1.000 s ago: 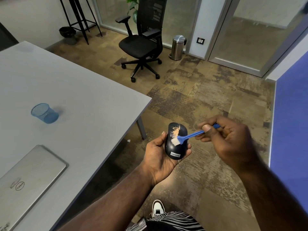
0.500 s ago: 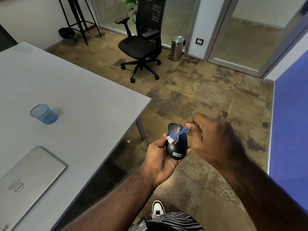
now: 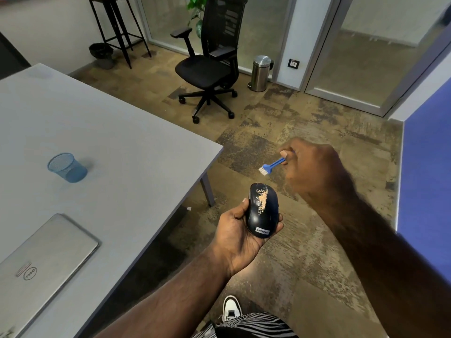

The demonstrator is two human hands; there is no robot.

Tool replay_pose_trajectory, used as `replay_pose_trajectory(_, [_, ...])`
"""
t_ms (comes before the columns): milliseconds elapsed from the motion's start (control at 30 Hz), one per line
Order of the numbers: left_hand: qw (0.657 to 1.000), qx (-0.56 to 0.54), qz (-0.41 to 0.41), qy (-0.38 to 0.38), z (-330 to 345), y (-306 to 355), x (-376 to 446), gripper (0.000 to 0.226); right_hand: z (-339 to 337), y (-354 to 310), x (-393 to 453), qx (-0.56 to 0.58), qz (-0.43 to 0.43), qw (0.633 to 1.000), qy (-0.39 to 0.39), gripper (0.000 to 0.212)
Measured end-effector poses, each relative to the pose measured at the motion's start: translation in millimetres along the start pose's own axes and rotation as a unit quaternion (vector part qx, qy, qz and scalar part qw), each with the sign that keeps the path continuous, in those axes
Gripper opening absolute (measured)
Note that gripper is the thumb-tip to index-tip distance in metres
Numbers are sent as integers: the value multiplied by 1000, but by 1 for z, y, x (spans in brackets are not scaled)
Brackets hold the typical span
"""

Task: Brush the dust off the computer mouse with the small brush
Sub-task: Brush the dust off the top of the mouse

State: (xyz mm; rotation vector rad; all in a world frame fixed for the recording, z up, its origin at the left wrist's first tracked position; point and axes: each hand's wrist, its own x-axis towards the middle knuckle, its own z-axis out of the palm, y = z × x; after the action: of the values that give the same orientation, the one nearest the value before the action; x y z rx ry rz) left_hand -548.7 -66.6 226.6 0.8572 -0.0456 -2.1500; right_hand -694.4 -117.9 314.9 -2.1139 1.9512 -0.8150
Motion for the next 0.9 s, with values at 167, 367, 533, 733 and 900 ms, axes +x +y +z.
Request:
replay_pose_trajectory(167, [1000, -13, 7, -2, -2, 3, -1, 53, -28, 1, -11, 136, -60, 989, -24, 13])
replay_pose_trajectory(367, [1000, -22, 15, 0, -2, 2, 2, 56, -31, 4, -36, 139, -125, 978, -94, 12])
replay_pose_trajectory(533, [999, -32, 9, -3, 1, 0, 1, 56, -21, 13, -38, 128, -95, 986, -52, 14])
replay_pose_trajectory(733, [999, -35, -9, -5, 2, -3, -2, 55, -11, 22, -31, 122, -44, 991, -12, 12])
replay_pose_trajectory(900, [1000, -20, -13, -1, 3, -5, -4, 56, 2, 30, -19, 92, -23, 996, 2, 11])
